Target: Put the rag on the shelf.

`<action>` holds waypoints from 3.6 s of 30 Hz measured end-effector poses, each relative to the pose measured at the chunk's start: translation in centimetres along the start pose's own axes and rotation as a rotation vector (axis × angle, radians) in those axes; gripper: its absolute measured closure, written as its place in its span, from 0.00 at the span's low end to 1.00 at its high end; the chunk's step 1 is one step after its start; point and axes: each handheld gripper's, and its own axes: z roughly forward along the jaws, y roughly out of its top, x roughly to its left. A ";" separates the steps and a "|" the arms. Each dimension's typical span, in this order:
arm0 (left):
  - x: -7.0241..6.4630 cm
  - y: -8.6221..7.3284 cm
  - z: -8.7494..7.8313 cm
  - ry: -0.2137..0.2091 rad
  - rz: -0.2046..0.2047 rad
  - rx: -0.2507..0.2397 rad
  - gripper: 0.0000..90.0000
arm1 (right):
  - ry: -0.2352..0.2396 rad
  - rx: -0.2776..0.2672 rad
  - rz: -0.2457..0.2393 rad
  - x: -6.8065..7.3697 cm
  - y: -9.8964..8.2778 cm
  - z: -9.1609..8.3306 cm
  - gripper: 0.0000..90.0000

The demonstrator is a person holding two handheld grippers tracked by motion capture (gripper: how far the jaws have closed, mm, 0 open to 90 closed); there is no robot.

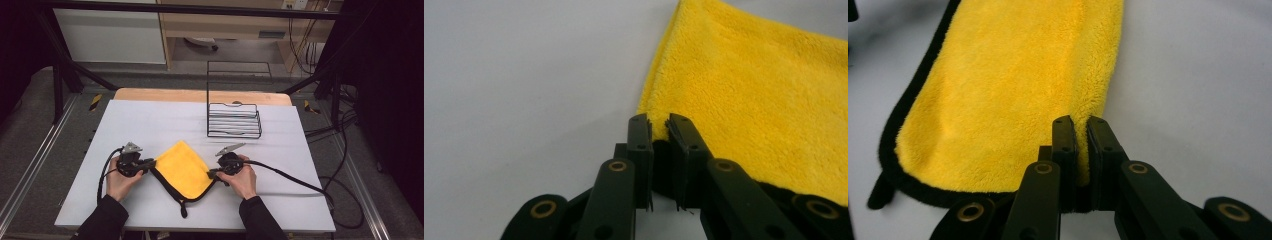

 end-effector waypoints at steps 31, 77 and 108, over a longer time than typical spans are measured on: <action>0.6 -0.7 -1.7 -0.016 0.030 -0.050 0.26 | -0.043 -0.216 -0.093 -2.1 3.9 1.7 0.08; -0.6 1.8 2.7 -0.046 -0.099 0.063 0.68 | -0.059 -0.103 -0.003 -4.0 5.9 4.9 0.83; -1.6 2.0 2.3 -0.028 -0.034 0.052 0.87 | -0.008 -0.089 0.052 -4.3 5.9 5.4 0.93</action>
